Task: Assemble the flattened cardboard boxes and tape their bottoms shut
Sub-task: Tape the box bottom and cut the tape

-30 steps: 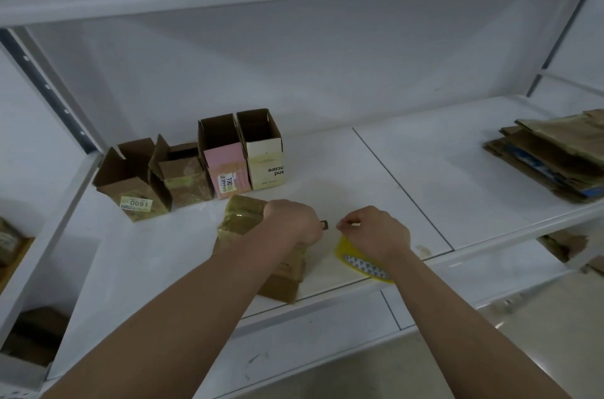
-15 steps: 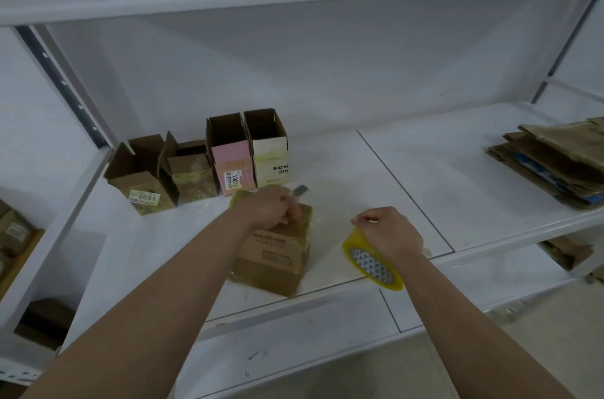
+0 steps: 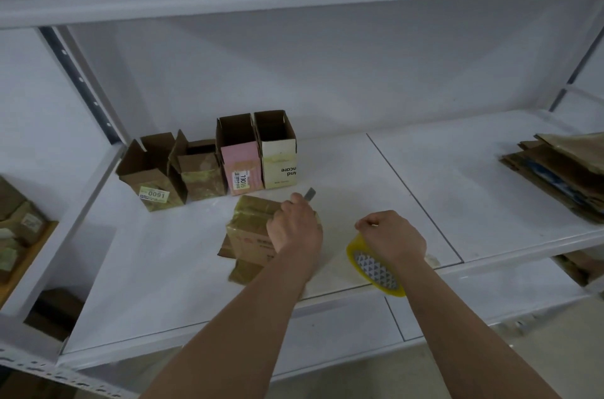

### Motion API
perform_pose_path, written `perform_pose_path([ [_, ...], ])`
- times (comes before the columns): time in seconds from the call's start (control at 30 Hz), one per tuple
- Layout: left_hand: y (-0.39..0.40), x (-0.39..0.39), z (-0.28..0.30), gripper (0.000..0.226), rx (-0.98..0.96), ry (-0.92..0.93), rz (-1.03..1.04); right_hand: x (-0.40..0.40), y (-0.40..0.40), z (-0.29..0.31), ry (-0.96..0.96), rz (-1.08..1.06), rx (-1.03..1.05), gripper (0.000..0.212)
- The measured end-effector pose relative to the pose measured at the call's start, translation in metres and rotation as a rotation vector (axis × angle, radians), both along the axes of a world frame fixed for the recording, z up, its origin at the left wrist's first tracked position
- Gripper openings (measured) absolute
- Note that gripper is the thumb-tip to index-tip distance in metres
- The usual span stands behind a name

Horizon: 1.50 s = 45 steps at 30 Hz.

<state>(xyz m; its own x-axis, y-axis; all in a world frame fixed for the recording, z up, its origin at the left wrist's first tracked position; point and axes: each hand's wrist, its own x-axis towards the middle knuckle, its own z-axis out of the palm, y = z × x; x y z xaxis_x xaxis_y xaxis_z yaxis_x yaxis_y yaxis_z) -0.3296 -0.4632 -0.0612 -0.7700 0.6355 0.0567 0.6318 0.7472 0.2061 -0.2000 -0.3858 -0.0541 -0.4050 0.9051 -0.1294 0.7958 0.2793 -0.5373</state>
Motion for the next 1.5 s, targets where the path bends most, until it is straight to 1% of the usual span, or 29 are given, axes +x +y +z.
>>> perform_pose_path([
  [0.1, -0.003, -0.002, 0.005, 0.029, 0.012, -0.007, -0.117, 0.005, 0.002, 0.001, 0.029, -0.019, -0.020, 0.022],
  [0.2, -0.016, -0.007, 0.008, 0.031, 0.002, -0.074, -0.349, 0.007, 0.003, 0.003, 0.037, -0.008, -0.059, 0.023],
  [0.3, -0.038, -0.025, 0.018, 0.043, -0.144, -0.138, -0.650, 0.006, 0.005, 0.004, 0.105, -0.006, -0.118, 0.022],
  [0.33, -0.045, -0.033, 0.023, 0.047, -0.194, -0.127, -0.707, 0.005, 0.005, 0.005, 0.137, -0.006, -0.133, 0.019],
  [0.4, -0.056, -0.048, 0.033, 0.054, -0.255, -0.065, -0.739, 0.001, 0.005, 0.009, 0.193, 0.005, -0.142, 0.014],
  [0.47, -0.062, -0.058, 0.036, 0.065, -0.237, -0.042, -0.742, -0.004, 0.003, 0.016, 0.243, 0.018, -0.142, 0.012],
  [0.53, -0.066, -0.061, 0.035, 0.071, -0.117, -0.161, -0.700, -0.009, 0.001, 0.024, 0.295, 0.038, -0.141, 0.012],
  [0.57, -0.067, -0.059, 0.035, 0.071, -0.016, -0.261, -0.643, -0.011, 0.000, 0.028, 0.314, 0.051, -0.141, 0.012],
  [0.6, -0.067, -0.058, 0.034, 0.064, 0.106, -0.341, -0.567, -0.013, -0.001, 0.032, 0.331, 0.069, -0.140, 0.013],
  [0.67, -0.065, -0.053, 0.035, 0.027, 0.432, -0.387, -0.364, -0.014, -0.001, 0.039, 0.365, 0.107, -0.143, 0.015],
  [0.7, -0.063, -0.050, 0.038, 0.022, 0.592, -0.409, -0.244, -0.014, -0.001, 0.042, 0.375, 0.122, -0.144, 0.016],
  [0.73, -0.060, -0.047, 0.041, 0.032, 0.721, -0.483, -0.145, -0.015, 0.000, 0.045, 0.377, 0.138, -0.142, 0.016],
  [0.77, -0.057, -0.044, 0.045, 0.038, 0.798, -0.601, -0.096, -0.015, 0.000, 0.046, 0.377, 0.157, -0.136, 0.016],
  [0.8, -0.054, -0.041, 0.049, 0.039, 0.823, -0.707, -0.091, -0.016, 0.000, 0.049, 0.374, 0.177, -0.126, 0.016],
  [0.83, -0.051, -0.036, 0.054, 0.041, 0.802, -0.791, -0.104, -0.017, -0.001, 0.051, 0.371, 0.194, -0.115, 0.015],
  [0.9, -0.044, -0.028, 0.060, 0.056, 0.670, -0.851, -0.163, -0.018, -0.004, 0.057, 0.362, 0.228, -0.101, 0.012],
  [0.93, -0.041, -0.025, 0.061, 0.063, 0.609, -0.848, -0.205, -0.019, -0.006, 0.060, 0.357, 0.238, -0.095, 0.013],
  [0.97, -0.038, -0.022, 0.060, 0.065, 0.588, -0.837, -0.252, -0.019, -0.008, 0.062, 0.346, 0.240, -0.084, 0.014],
  [1.0, -0.036, -0.021, 0.059, 0.060, 0.602, -0.822, -0.276, -0.019, -0.010, 0.063, 0.336, 0.245, -0.072, 0.016],
  [1.07, -0.035, -0.021, 0.057, 0.040, 0.650, -0.772, -0.252, -0.019, -0.010, 0.063, 0.323, 0.255, -0.072, 0.017],
  [1.1, -0.036, -0.020, 0.057, 0.034, 0.659, -0.744, -0.236, -0.018, -0.010, 0.063, 0.318, 0.263, -0.086, 0.012],
  [1.13, -0.037, -0.019, 0.058, 0.033, 0.659, -0.728, -0.234, -0.017, -0.008, 0.064, 0.309, 0.272, -0.102, 0.015],
  [1.2, -0.039, -0.015, 0.061, 0.033, 0.662, -0.733, -0.254, -0.014, -0.006, 0.068, 0.288, 0.292, -0.164, 0.048],
  [1.23, -0.041, -0.014, 0.064, 0.033, 0.659, -0.721, -0.253, -0.012, -0.005, 0.072, 0.296, 0.294, -0.205, 0.057],
  [1.27, -0.043, -0.015, 0.067, 0.032, 0.653, -0.699, -0.241, -0.009, -0.005, 0.075, 0.315, 0.303, -0.243, 0.058],
  [1.33, -0.050, -0.022, 0.073, 0.031, 0.656, -0.664, -0.200, 0.000, -0.004, 0.083, 0.446, 0.327, -0.343, 0.049],
  [1.4, -0.056, -0.028, 0.072, 0.032, 0.667, -0.661, -0.175, 0.006, -0.005, 0.090, 0.554, 0.337, -0.420, 0.048],
  [1.5, -0.066, -0.027, 0.066, 0.032, 0.672, -0.610, -0.137, 0.005, -0.002, 0.085, 0.561, 0.355, -0.463, 0.050],
])
